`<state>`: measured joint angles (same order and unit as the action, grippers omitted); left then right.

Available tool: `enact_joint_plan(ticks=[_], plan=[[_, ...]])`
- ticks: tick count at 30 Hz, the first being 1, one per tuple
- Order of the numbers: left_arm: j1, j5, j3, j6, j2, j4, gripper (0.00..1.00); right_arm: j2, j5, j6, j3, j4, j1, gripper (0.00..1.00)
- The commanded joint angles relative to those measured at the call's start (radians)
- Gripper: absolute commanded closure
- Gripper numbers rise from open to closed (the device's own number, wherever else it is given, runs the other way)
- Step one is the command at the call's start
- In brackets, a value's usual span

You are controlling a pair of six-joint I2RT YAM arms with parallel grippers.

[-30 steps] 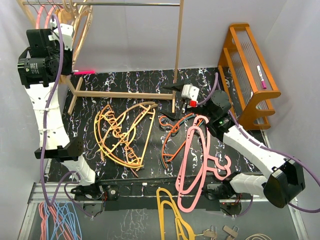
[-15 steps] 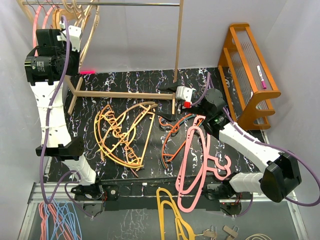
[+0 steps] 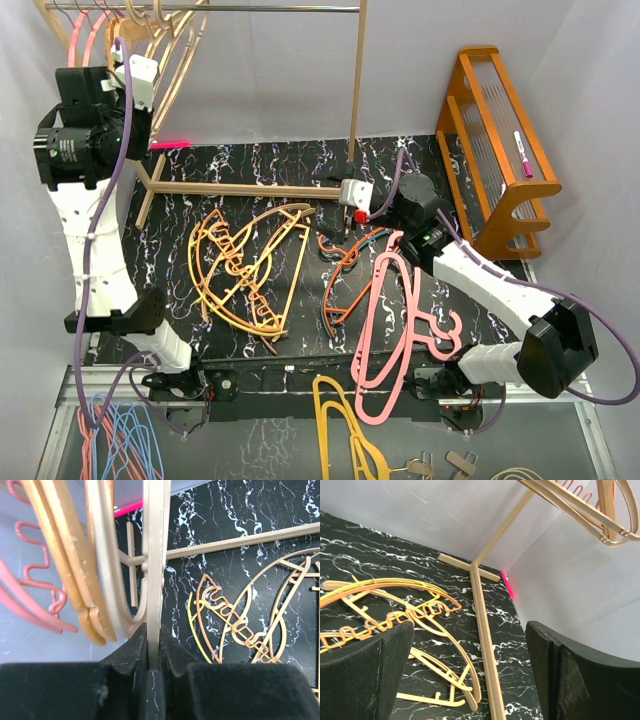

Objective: Organize the hangers
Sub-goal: Adjust the hanger at the center of the board.

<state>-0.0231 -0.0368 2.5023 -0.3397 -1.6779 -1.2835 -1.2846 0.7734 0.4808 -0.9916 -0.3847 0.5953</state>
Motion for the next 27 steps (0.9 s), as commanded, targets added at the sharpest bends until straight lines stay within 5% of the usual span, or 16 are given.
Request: enact_joint_plan(ticks=[1, 6, 10, 14, 22, 27], plan=[[0.003, -0.016, 0.038, -0.058, 0.078, -0.003, 1.00, -0.038, -0.043, 0.124, -0.078, -0.006, 0.007, 0.02], [0.004, -0.008, 0.100, -0.085, 0.072, -0.030, 1.00, -0.096, -0.001, 0.134, -0.118, -0.048, 0.017, 0.02], [0.005, 0.064, 0.068, -0.108, 0.106, -0.096, 1.00, -0.120, -0.163, 0.376, -0.041, -0.203, 0.100, 0.02], [0.004, 0.147, -0.129, -0.170, 0.211, -0.151, 1.00, -0.140, -0.244, 0.475, -0.042, -0.231, 0.099, 0.02], [0.004, 0.217, -0.384, -0.375, 0.432, -0.152, 1.00, -0.086, -0.023, 0.438, -0.186, 0.206, 0.006, 0.02], [0.004, 0.357, -0.494, -0.493, 0.529, -0.154, 1.00, -0.106, 0.083, 0.374, -0.264, 0.321, -0.053, 0.02]])
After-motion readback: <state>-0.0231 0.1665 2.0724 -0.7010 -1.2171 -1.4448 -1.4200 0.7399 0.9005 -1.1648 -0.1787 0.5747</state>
